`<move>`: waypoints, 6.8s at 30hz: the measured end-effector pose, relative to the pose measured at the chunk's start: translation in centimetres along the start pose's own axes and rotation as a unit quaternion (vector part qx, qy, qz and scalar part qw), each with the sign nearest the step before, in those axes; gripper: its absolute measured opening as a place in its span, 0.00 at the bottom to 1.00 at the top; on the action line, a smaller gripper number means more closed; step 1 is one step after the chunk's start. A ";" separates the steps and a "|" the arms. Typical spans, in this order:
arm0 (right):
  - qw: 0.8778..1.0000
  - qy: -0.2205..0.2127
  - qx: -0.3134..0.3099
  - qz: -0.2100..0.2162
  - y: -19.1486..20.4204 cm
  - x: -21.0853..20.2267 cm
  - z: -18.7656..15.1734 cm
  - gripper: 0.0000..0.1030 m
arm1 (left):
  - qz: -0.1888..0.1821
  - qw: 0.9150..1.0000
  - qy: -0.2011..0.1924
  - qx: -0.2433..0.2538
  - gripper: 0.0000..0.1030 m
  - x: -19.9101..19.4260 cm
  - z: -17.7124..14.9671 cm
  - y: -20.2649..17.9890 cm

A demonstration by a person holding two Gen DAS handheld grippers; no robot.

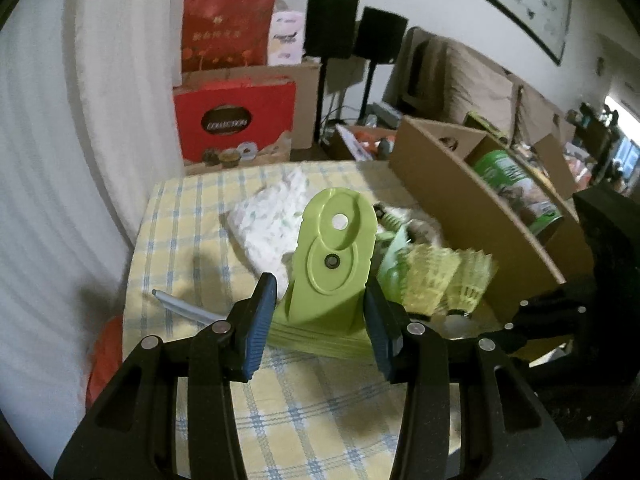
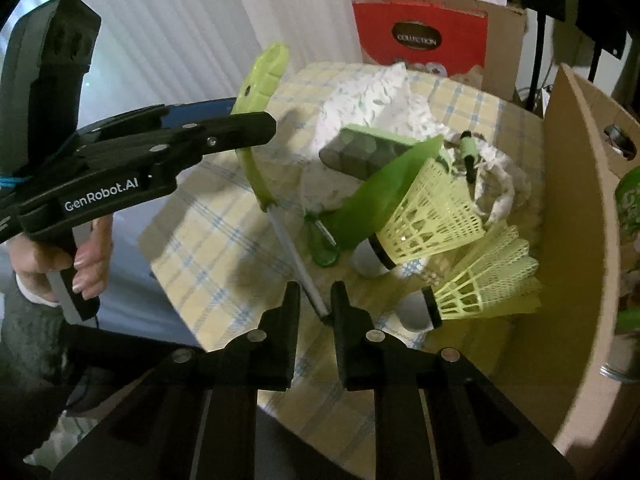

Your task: Organize objects

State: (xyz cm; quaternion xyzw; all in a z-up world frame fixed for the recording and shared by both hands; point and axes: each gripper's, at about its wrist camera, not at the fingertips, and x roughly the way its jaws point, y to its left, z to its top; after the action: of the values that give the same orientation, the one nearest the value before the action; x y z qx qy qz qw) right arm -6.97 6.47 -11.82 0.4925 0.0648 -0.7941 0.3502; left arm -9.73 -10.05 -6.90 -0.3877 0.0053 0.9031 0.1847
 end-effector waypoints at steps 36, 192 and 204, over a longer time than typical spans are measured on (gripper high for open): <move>0.986 -0.091 0.129 -0.052 -10.9 -15.3 -7.1 0.13 | -0.146 0.954 0.032 0.260 0.34 4.0 11.7 -23.9; 0.991 -0.061 0.116 -0.020 -4.0 -3.8 3.9 0.80 | 0.003 0.997 0.057 -0.053 0.29 2.6 -0.8 -0.9; 0.999 0.011 0.031 -0.013 0.4 2.0 3.8 0.66 | 0.024 0.993 0.052 -0.101 0.29 0.6 -2.1 2.3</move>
State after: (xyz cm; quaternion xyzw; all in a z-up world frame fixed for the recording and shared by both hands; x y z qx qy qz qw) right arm -10.06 3.49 -11.51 0.5112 0.0509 -0.7946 0.3236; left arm -9.42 -12.36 -9.10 -0.4508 -0.0672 0.8817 0.1222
